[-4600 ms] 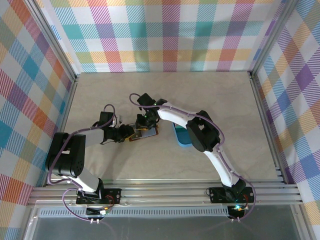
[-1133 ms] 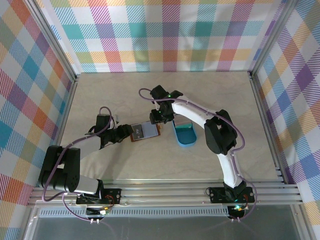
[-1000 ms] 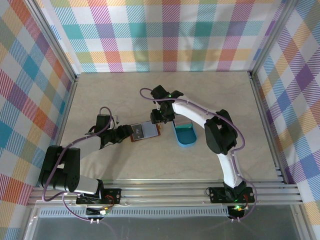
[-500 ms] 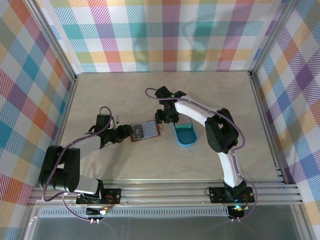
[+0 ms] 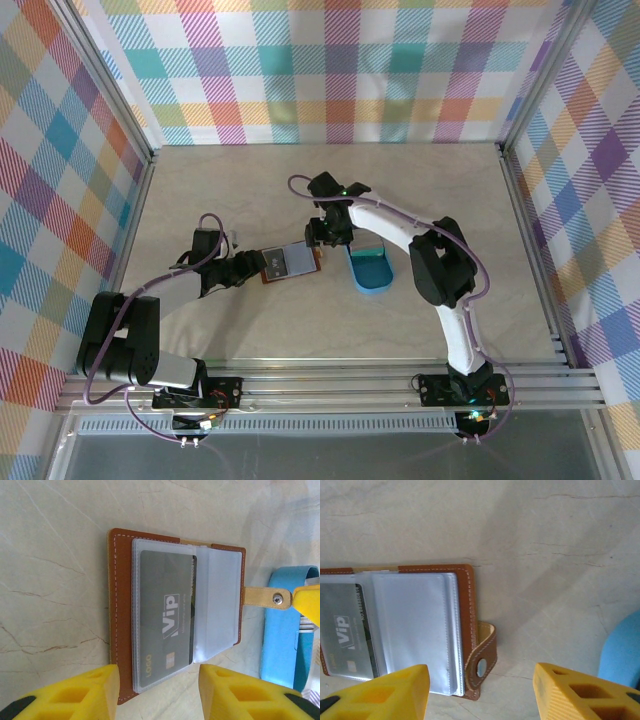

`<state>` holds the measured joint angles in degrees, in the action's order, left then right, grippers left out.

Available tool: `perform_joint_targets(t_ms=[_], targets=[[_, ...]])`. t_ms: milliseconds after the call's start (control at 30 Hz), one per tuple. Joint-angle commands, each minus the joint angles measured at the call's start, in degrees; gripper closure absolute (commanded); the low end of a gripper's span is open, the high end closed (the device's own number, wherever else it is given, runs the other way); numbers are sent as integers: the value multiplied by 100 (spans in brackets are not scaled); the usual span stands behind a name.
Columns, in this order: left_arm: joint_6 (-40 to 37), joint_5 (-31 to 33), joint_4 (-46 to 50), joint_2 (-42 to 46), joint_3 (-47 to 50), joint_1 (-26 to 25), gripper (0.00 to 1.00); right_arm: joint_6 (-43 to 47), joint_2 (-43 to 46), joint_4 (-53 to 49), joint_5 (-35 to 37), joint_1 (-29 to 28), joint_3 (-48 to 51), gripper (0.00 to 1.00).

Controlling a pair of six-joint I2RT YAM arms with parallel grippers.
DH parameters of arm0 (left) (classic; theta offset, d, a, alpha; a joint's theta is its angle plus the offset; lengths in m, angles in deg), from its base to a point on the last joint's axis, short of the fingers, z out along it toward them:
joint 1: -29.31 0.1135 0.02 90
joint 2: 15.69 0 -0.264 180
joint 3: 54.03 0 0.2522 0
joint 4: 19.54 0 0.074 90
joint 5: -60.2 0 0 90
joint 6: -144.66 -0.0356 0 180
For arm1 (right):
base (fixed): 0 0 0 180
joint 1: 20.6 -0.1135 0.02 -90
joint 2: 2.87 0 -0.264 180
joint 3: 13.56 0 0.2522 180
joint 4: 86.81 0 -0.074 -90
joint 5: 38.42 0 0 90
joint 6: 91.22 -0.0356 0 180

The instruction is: Put the credit cards into the card holder

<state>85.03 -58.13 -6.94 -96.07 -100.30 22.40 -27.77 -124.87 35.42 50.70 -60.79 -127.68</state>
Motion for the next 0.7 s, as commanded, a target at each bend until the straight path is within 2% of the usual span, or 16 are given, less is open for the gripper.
perform_joint_targets(t_ms=[0, 167, 533, 667], targets=[[-27, 131, 158, 172, -124, 51, 54, 48, 122, -26, -22, -68, -236, 44], [-18, 180, 269, 169, -159, 55, 54, 166, -186, -260, 33, -82, -519, 47], [-41, 111, 276, 58, -281, 60, 54, 300, -482, -474, 182, -106, -625, 61], [-57, 100, 296, 49, -308, 59, 54, 339, -505, -530, 170, -104, -618, 70]])
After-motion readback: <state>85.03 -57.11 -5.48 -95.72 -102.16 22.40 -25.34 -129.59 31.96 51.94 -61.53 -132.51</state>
